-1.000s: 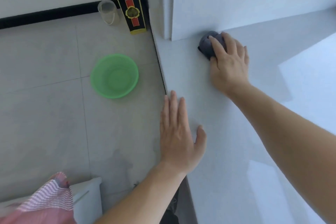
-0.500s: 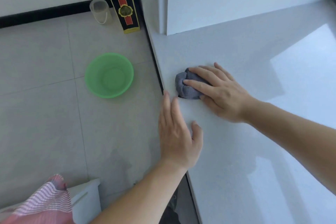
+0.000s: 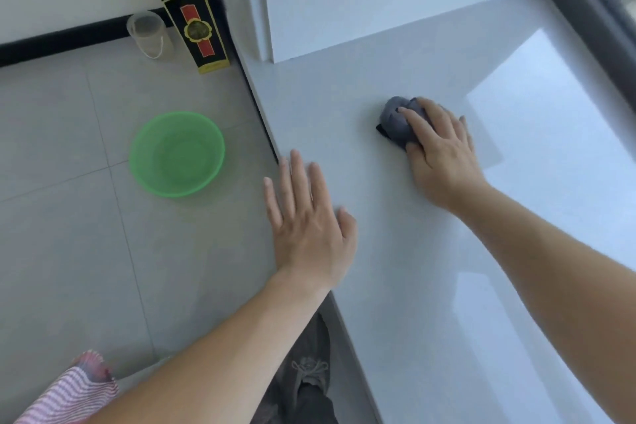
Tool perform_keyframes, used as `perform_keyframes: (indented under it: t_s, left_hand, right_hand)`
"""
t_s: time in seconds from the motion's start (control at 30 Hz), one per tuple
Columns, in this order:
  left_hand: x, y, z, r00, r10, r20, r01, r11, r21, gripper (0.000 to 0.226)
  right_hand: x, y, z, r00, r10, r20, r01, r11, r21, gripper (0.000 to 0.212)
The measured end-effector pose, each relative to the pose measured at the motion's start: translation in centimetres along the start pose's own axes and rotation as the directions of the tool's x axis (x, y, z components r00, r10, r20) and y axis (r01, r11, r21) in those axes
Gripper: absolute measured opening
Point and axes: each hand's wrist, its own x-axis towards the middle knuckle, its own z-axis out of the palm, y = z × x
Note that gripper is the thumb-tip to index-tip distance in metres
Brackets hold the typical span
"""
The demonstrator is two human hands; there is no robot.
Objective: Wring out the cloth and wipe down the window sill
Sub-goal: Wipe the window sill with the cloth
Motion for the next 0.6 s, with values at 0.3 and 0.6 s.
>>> perform_keyframes:
  t_s: [0.3,0.6]
  left_hand:
    - [8.6,4.7,-1.7,0.936,0.350,0.034,-0.346,0.934,-0.094,0.052]
    - [15.7,11.8,1.6,0.841,0.507,0.189,-0.510,0.859,-0.037,0.052]
  right_hand:
    - [-3.5,2.4,-0.2,1.000,0.029,0.000,-0.029,1.000,-0.008,0.050]
    - [4.2,14.5,-4.9,0.818,0.558,-0.141,-0.556,0.829,0.054,0.054]
